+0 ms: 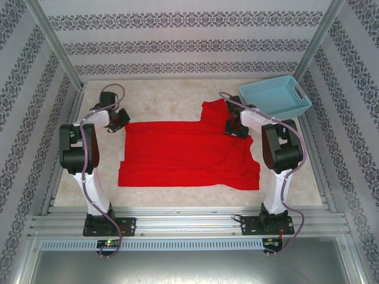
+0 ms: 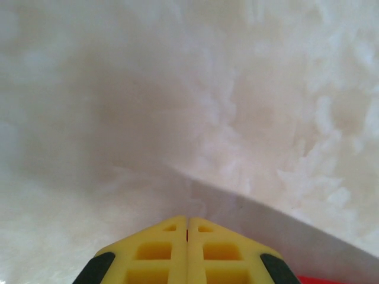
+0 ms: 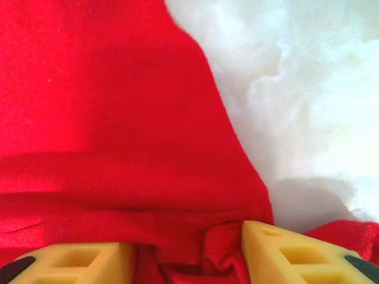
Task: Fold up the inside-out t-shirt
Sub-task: Smooth out the T-shirt at the center of the table, then fold the T-shirt at the center of the table.
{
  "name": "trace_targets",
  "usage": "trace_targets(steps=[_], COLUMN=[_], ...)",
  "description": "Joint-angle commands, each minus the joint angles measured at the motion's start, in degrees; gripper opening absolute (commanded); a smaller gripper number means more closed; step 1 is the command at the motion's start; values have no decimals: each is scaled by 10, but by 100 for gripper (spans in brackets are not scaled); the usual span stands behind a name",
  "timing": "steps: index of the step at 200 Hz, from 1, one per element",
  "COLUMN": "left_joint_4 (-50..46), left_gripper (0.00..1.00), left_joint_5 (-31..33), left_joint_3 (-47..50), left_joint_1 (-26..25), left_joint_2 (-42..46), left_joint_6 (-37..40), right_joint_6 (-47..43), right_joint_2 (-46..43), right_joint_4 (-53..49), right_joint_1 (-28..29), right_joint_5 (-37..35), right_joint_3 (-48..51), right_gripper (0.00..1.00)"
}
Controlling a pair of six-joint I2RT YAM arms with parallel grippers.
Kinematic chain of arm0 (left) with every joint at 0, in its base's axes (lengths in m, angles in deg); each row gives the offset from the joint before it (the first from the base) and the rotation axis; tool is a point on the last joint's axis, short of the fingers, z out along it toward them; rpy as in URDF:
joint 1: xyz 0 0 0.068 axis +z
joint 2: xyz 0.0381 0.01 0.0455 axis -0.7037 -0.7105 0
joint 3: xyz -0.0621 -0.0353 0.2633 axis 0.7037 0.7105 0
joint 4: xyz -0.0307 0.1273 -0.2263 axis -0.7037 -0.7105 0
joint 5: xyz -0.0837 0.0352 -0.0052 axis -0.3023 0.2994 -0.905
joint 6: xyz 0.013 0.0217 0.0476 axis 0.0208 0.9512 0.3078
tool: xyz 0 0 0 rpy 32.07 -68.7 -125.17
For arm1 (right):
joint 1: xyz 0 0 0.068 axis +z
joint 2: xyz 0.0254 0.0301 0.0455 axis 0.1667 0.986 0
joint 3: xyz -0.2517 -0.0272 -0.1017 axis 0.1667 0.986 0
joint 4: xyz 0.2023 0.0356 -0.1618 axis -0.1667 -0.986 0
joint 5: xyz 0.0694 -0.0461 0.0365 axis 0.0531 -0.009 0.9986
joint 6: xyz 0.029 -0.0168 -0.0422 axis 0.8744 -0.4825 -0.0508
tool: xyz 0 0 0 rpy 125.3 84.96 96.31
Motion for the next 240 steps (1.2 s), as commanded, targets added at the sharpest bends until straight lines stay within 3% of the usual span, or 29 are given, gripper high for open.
trace_targets(steps=[1, 50, 90, 158, 200, 227, 240], left_joint_4=[88, 127, 129, 134, 165, 177, 183], left_gripper=[3, 2, 2, 1, 0, 0, 0], left_joint_5=[-38, -83, -89, -89, -129, -135, -137], left_joint_3=[27, 48, 62, 67, 70, 75, 77], left_joint_1=[19, 22, 17, 13, 13, 13, 13], left_joint_2=[34, 28, 26, 32, 35, 45, 50], left_joint_6=[-40, -62, -60, -53, -51, -49, -51], right_joint_6=[11, -12, -42, -100, -113, -115, -111], right_joint_2=[-16, -31, -10, 179, 298, 356, 380], right_joint_4=[-10, 0, -7, -98, -155, -176, -185], right_joint_1=[-10, -7, -3, -17, -27, -31, -31], right_joint_5=[-15, 12, 7, 30, 56, 85, 103], right_joint_3=[23, -13, -114, -417, -594, -671, -699], right_gripper=[49, 50, 51, 52, 52, 51, 46])
